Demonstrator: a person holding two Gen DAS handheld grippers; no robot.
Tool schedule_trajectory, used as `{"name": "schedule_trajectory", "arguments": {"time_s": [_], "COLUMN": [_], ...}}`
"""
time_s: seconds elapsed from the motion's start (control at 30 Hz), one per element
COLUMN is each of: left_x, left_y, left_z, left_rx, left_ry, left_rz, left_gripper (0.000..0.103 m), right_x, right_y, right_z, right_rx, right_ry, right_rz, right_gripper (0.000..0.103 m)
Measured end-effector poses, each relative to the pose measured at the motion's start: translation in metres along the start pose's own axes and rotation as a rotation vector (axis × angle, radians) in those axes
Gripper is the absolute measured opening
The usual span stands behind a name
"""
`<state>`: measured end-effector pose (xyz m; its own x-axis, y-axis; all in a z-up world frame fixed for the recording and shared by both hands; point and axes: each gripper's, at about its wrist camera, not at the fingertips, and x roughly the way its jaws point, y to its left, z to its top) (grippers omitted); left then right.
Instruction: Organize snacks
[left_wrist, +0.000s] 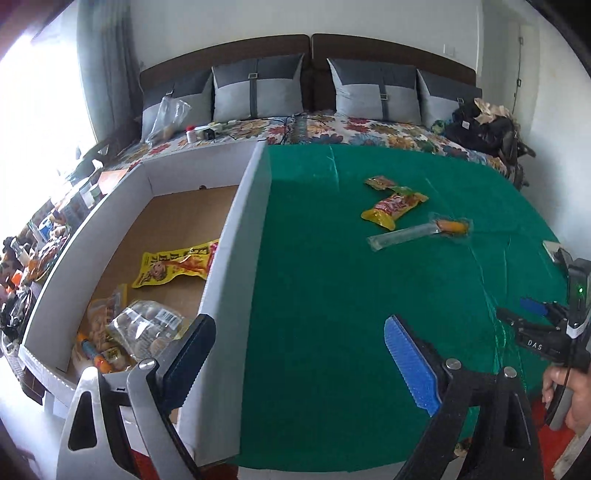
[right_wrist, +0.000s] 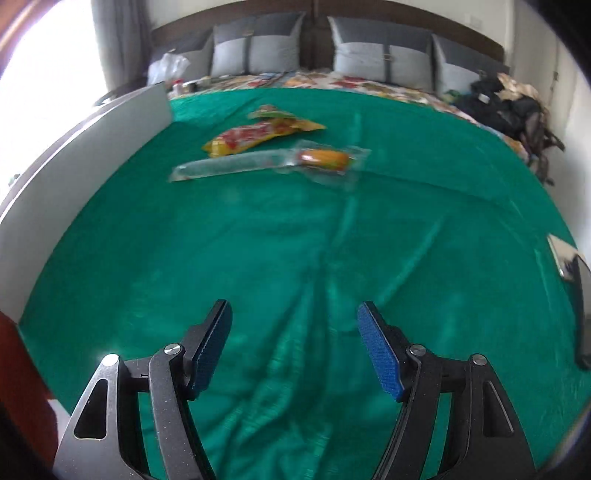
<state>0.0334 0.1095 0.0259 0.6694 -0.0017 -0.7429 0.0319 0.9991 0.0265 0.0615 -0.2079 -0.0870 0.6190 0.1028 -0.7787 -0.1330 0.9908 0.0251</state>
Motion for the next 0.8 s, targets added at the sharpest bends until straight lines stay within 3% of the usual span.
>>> {"name": "schedule_trajectory", "arguments": {"time_s": [0.13, 0.23, 0.4, 0.8], "left_x": [0.005, 0.003, 0.003, 0.006], "left_y": [-0.025, -0.037, -0.049, -0.053], "left_z": [0.005, 0.006, 0.005, 0.004], "left_rx": [0.038, 0.073, 0.11, 0.13], "left_ry": [0.005, -0.001, -0.016, -0.009], "left_rz": [0.018, 0.037, 0.062, 0.089], "left_gripper": [0.092, 0.093, 0.096, 0.096], "right_x": [-0.012, -0.012, 0.005, 0.013], "right_y": [-0.028, -0.027, -0.018, -0.008], "right_z": [0.01, 0.016, 0.015, 0.009], "right_rx": [0.151, 0.149, 0.136, 0.095], "right_ry": [-0.047, -0.08, -0.036, -0.02], "right_rz": [0.012, 0.004, 0.026, 0.023], "right_gripper": [0.074, 0.074, 0.074, 0.074]}}
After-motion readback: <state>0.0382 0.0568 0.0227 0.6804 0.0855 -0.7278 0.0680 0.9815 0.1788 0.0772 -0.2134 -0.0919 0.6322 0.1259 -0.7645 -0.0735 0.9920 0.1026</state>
